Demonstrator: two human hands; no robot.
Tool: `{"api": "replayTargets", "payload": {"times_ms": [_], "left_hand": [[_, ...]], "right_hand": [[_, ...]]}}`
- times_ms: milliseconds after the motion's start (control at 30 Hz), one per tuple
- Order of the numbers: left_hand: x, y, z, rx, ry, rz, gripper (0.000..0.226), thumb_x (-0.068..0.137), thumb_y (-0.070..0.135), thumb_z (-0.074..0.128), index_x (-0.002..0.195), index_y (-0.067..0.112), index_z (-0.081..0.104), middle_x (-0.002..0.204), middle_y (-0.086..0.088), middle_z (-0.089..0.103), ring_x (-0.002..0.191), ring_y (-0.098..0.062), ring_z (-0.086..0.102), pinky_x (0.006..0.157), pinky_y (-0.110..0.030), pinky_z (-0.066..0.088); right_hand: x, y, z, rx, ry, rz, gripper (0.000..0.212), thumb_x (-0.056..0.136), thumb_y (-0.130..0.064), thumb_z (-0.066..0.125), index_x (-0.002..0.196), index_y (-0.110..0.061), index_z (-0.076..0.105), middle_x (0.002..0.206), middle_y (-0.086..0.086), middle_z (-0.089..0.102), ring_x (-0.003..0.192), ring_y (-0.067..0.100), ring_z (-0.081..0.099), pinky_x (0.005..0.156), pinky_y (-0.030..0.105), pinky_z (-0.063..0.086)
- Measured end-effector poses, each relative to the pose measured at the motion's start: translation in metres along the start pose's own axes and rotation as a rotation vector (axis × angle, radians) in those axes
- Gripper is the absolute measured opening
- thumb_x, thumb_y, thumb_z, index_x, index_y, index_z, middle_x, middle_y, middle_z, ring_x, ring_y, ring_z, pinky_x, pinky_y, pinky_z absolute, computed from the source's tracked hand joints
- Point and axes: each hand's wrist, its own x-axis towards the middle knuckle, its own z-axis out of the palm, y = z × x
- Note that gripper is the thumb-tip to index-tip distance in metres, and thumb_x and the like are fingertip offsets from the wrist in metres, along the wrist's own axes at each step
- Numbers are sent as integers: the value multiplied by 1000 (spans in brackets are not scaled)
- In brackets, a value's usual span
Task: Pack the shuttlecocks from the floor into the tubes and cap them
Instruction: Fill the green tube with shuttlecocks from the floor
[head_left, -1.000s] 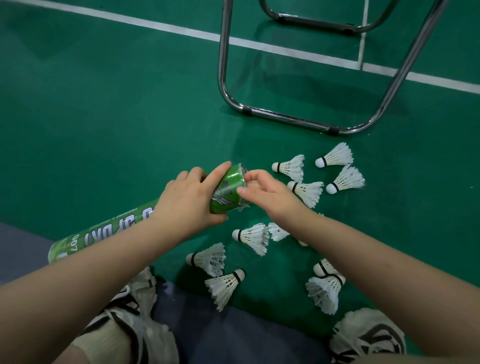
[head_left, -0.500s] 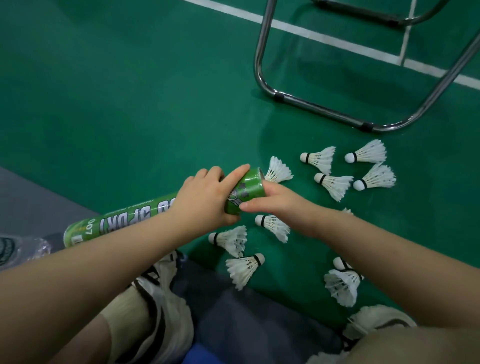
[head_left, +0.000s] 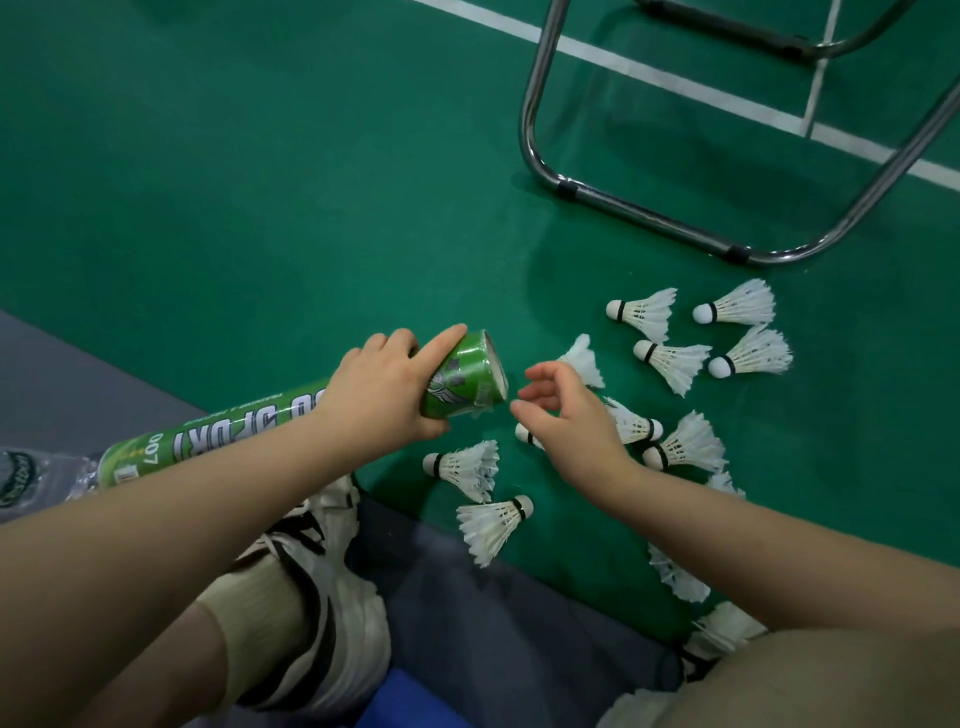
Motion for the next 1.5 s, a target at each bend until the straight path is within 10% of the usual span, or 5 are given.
{"api": "replayTargets", "payload": {"times_ms": [733,1233,1500], "left_hand": [[-20,1,6,40,-25,35,97,75,53,64,148,36,3,119,-7,45,107,-27,45,88,-37,39],[-24,-4,8,31,-19,57,97,74,53,66,148,35,6,118,-11,46,105,-30,46,87,-40,40],[-18,-5,11,40,-31,51,96,75,54,65,147,35,6,117,-11,47,104,-30,46,85,-39,39]], "right_hand": [[-20,18,22,-262,-259,82,17,82,-23,64,84,-22,47,81,-7,56,82,15,55,77,31,44],[-29,32,36,-854,-740,-221,47,84,-8,53,127,-26,53,115,10,56,108,25,54,88,31,42],[-23,28,38,-1243,-830,-417,44,87,3,39,127,-15,44,114,14,51,103,34,55,67,34,37]]}}
